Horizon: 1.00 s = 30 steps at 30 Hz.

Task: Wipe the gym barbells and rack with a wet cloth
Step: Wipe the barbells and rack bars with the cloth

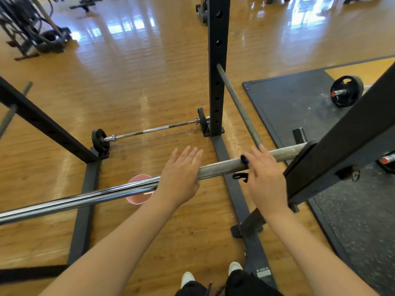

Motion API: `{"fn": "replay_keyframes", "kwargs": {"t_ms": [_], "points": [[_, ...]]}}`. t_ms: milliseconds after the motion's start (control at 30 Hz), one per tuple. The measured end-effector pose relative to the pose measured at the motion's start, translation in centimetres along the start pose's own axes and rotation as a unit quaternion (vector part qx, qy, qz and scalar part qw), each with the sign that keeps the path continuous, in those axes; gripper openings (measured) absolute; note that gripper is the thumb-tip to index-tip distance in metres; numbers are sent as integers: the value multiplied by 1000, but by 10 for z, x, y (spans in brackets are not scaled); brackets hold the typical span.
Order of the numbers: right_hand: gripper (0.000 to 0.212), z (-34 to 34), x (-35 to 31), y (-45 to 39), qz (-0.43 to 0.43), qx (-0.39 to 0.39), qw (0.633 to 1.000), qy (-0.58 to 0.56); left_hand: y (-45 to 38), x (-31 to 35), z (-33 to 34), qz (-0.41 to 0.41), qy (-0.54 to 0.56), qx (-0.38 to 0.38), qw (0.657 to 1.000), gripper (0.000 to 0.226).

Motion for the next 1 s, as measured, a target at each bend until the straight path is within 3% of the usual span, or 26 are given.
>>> {"fn": "replay_keyframes", "kwargs": {"t_ms": [133, 267, 333, 433, 533, 633, 700, 833, 900, 1000], "points": [[38, -1, -8, 0, 37, 39, 998, 12, 21, -52, 6, -51, -10, 48, 997, 79], [38, 50, -123, -4, -98, -27, 994, -35, 24, -53, 2, -42, 13, 91, 995, 60], [38, 59, -144, -7, -150, -48, 986, -53, 24, -53, 4, -37, 19, 90, 995, 59], [34, 45, -106, -5, -164, -67, 983, -43, 25, -57, 6, -38, 14, 96, 995, 58], [34, 14, -41, 3, -74, -27, 997, -7, 24, -55, 4, -38, 24, 105, 993, 52], [34, 10, -36, 5, -15, 34, 999, 4, 23, -54, 2, -44, 1, 103, 994, 47], [34, 25, -72, 3, -31, 39, 999, -3, 24, -54, 5, -50, -16, 94, 994, 48], [38, 60, -148, 0, -154, -25, 986, -50, 24, -57, 4, -71, -6, 67, 995, 42], [39, 55, -134, 2, -182, -39, 981, -48, 22, -55, 11, -59, -19, 44, 997, 45], [36, 28, -69, 15, -126, -5, 992, -18, 19, -54, 9, -53, -23, 36, 998, 52]]}}
Point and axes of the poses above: each hand's wrist, its own y-axis away from the middle knuckle, its own z-axis out of the palm, x = y × z, the point moved 10 cm from there along -y, towards the middle knuckle, and after that the axes turned 12 degrees about -z, right-handed, at the moved point
